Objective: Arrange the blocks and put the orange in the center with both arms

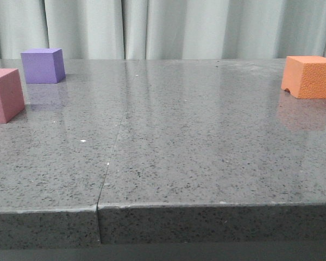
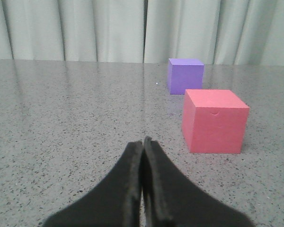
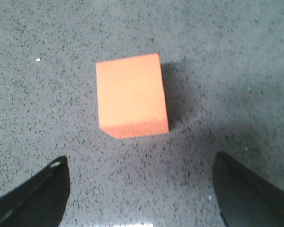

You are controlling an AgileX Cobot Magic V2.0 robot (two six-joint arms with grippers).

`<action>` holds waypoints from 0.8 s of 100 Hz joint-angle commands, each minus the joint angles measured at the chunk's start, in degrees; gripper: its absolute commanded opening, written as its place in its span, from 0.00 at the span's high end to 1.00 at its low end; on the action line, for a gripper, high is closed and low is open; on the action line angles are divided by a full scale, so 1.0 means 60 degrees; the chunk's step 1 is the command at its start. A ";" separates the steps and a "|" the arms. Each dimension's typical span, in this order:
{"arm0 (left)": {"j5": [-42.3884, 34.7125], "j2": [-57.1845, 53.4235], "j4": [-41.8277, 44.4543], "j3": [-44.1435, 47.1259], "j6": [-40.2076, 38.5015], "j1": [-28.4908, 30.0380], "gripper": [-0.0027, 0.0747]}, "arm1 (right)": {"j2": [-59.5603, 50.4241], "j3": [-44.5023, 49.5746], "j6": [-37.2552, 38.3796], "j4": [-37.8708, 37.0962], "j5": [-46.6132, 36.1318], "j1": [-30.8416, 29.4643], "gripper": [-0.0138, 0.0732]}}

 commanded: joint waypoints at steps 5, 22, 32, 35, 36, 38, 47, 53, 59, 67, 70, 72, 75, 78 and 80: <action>-0.0721 -0.0274 -0.0074 0.0390 -0.0033 0.0001 0.99 | 0.0501 -0.1465 -0.0254 0.0034 0.0486 0.0029 0.14; -0.0721 -0.0274 -0.0074 0.0390 -0.0033 0.0001 0.99 | 0.1677 -0.3173 -0.0265 0.0034 0.2130 0.0091 0.14; -0.0721 -0.0274 -0.0074 0.0390 -0.0033 0.0001 0.99 | 0.2326 -0.4055 -0.0445 0.0055 0.3048 0.0215 0.14; -0.0721 -0.0274 -0.0074 0.0390 -0.0033 0.0001 0.99 | 0.2547 -0.4335 -0.0546 0.0055 0.3271 0.0257 0.14; -0.0721 -0.0274 -0.0074 0.0390 -0.0033 0.0001 0.99 | 0.2592 -0.4391 -0.0547 0.0055 0.3271 0.0272 0.14; -0.0721 -0.0274 -0.0074 0.0390 -0.0033 0.0001 0.99 | 0.2718 -0.4502 -0.0560 0.0055 0.3378 0.0304 0.14; -0.0721 -0.0274 -0.0074 0.0390 -0.0033 0.0001 0.99 | 0.3207 -0.5126 -0.0560 -0.0013 0.3703 0.0394 0.14; -0.0721 -0.0274 -0.0074 0.0390 -0.0033 0.0001 0.99 | 0.3530 -0.5503 -0.0560 -0.0101 0.3877 0.0394 0.14; -0.0721 -0.0274 -0.0074 0.0390 -0.0033 0.0001 0.99 | 0.3755 -0.5761 -0.0560 -0.0237 0.4022 0.0394 0.14; -0.0721 -0.0274 -0.0074 0.0390 -0.0033 0.0001 0.99 | 0.3986 -0.5947 -0.0551 -0.0502 0.4088 0.0394 0.14; -0.0721 -0.0274 -0.0074 0.0390 -0.0033 0.0001 0.99 | 0.4029 -0.5957 -0.0551 -0.0567 0.4074 0.0394 0.14; -0.0721 -0.0274 -0.0074 0.0390 -0.0033 0.0001 0.99 | 0.4081 -0.5957 -0.0551 -0.0567 0.4060 0.0394 0.14; -0.0721 -0.0274 -0.0074 0.0390 -0.0033 0.0001 0.99 | 0.4138 -0.5957 -0.0551 -0.0567 0.4045 0.0394 0.14; -0.0721 -0.0274 -0.0074 0.0390 -0.0033 0.0001 0.99 | 0.4224 -0.5957 -0.0551 -0.0567 0.4020 0.0394 0.14; -0.0721 -0.0274 -0.0074 0.0390 -0.0033 0.0001 0.99 | 0.4262 -0.5957 -0.0551 -0.0567 0.4011 0.0394 0.14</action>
